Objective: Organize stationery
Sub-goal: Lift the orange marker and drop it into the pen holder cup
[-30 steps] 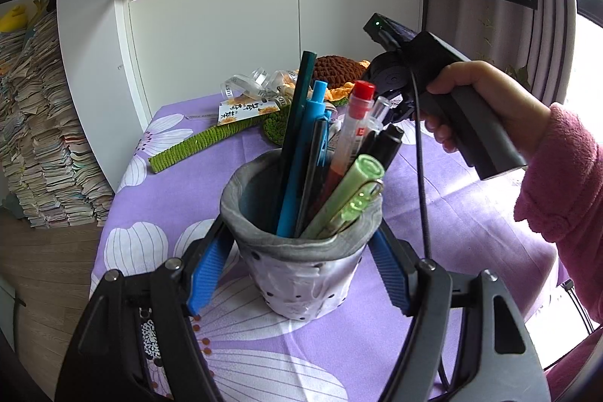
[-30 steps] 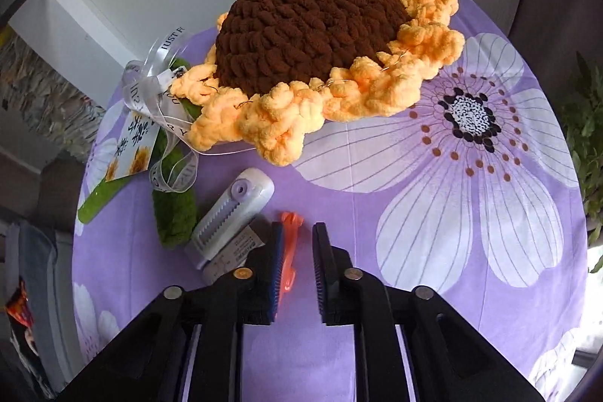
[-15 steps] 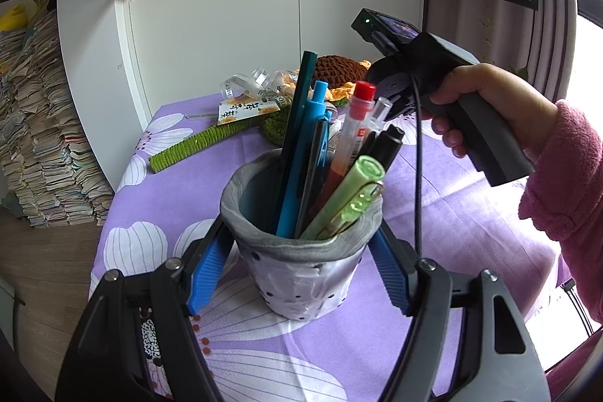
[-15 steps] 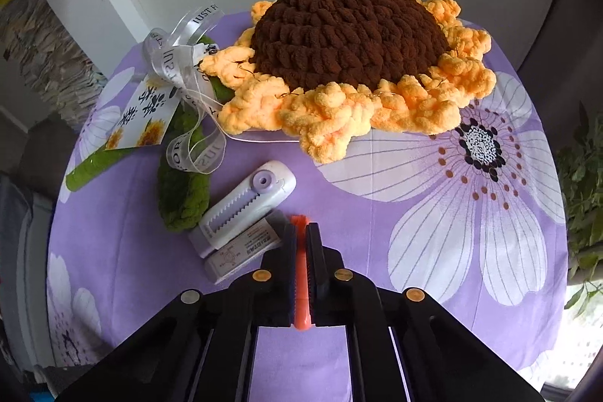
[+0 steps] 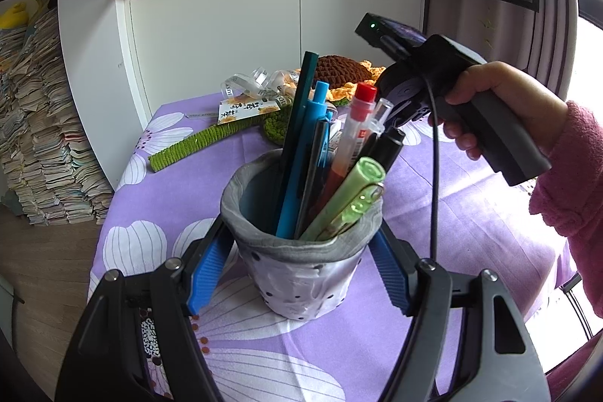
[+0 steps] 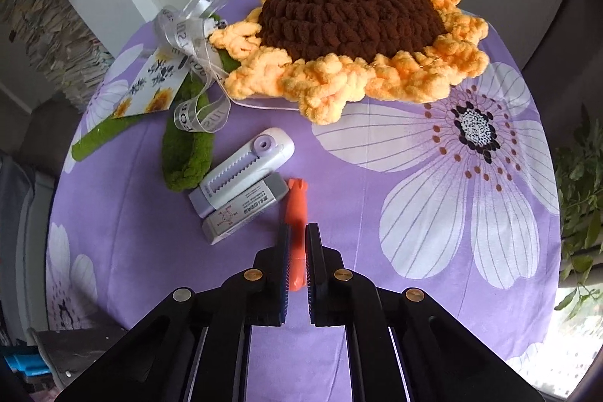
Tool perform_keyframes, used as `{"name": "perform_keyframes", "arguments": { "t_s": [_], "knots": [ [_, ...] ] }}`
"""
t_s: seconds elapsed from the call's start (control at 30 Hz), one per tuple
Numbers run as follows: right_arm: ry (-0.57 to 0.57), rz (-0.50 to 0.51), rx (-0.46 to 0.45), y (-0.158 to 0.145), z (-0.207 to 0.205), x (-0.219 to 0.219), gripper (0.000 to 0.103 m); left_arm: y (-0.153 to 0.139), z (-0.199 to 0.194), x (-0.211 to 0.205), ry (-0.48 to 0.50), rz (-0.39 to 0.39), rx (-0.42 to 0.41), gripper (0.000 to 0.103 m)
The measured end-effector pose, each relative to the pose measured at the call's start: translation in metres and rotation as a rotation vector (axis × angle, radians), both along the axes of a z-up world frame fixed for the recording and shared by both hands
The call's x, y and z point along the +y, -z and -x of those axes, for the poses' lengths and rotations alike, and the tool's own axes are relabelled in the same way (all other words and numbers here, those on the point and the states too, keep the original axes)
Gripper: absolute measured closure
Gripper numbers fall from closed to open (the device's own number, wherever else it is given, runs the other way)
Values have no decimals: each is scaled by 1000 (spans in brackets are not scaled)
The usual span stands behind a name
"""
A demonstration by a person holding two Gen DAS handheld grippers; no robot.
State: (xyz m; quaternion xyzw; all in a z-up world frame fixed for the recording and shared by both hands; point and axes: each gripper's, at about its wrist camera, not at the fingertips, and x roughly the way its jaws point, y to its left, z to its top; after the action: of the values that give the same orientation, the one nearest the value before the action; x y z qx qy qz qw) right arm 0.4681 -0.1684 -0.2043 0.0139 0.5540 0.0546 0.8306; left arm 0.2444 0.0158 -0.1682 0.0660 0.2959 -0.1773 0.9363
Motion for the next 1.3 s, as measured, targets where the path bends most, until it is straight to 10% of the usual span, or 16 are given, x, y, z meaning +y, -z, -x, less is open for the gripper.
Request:
{"name": "perform_keyframes", "arguments": {
  "t_s": [0.33, 0.6, 0.9, 1.3],
  "knots": [
    [-36, 102, -14, 10, -16, 18, 89, 0, -1, 0, 3, -3, -1, 31],
    [-59, -130, -205, -52, 41, -2, 89, 0, -1, -1, 3, -4, -1, 31],
    [-403, -427, -368, -125, 157, 36, 89, 0, 0, -1, -1, -4, -5, 31],
    [-507, -445, -354, -90, 144, 79, 89, 0, 0, 2, 7, 2, -2, 31]
  ]
}}
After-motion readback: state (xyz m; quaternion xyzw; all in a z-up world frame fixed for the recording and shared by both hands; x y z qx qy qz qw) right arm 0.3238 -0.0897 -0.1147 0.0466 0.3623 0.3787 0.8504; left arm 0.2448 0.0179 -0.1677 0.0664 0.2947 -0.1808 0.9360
